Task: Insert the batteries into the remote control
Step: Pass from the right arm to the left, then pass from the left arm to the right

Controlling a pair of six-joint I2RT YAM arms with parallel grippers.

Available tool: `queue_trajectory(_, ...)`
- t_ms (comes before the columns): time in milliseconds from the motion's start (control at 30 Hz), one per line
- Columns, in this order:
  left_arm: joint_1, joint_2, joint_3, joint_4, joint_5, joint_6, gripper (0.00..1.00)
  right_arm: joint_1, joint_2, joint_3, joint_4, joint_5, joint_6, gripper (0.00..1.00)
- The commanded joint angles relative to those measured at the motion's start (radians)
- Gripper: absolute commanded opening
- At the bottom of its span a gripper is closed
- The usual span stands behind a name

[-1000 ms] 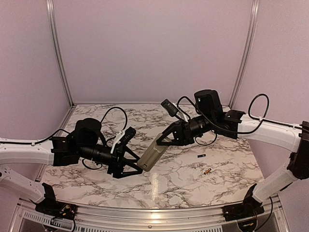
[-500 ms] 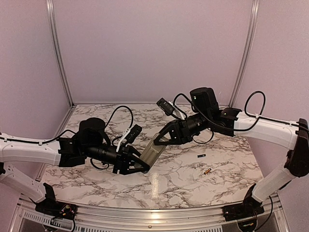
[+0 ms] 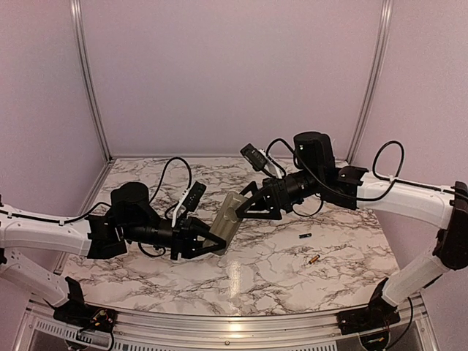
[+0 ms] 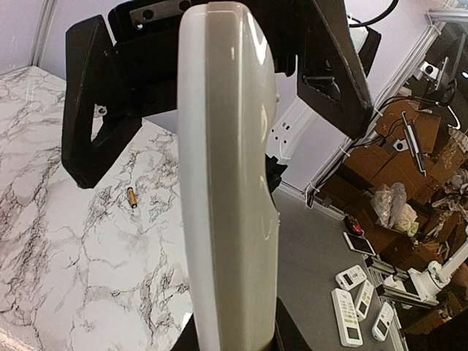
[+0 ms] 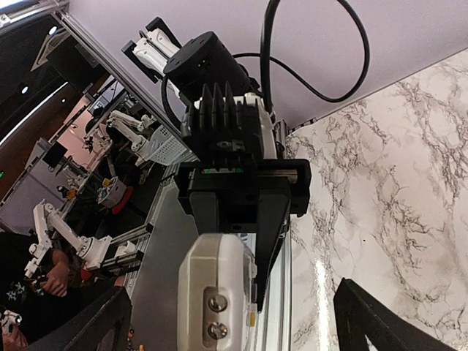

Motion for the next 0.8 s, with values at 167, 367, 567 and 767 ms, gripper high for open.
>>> queue_trajectory(167, -0.005, 0.043, -0.051, 0.404, -0.039, -0.156, 0.05, -0.005, -0.04, -0.114, 0.413, 0.07, 0.228, 0.9)
queue_trajectory(367, -0.005, 0.124, -0.051, 0.513, -0.037, -0.235, 0.05, 0.004, -0.032, -0.1, 0.461, 0.148, 0.244, 0.84)
queue_trajectory(567, -0.005, 0.143, -0.061, 0.558, -0.05, -0.258, 0.05, 0.006, -0.003, -0.097, 0.491, 0.164, 0.273, 0.72)
queue_trajectory(767, -0.005, 0.163, -0.059, 0.585, -0.072, -0.265, 0.05, 0.007, 0.007, -0.111, 0.513, 0.176, 0.285, 0.62)
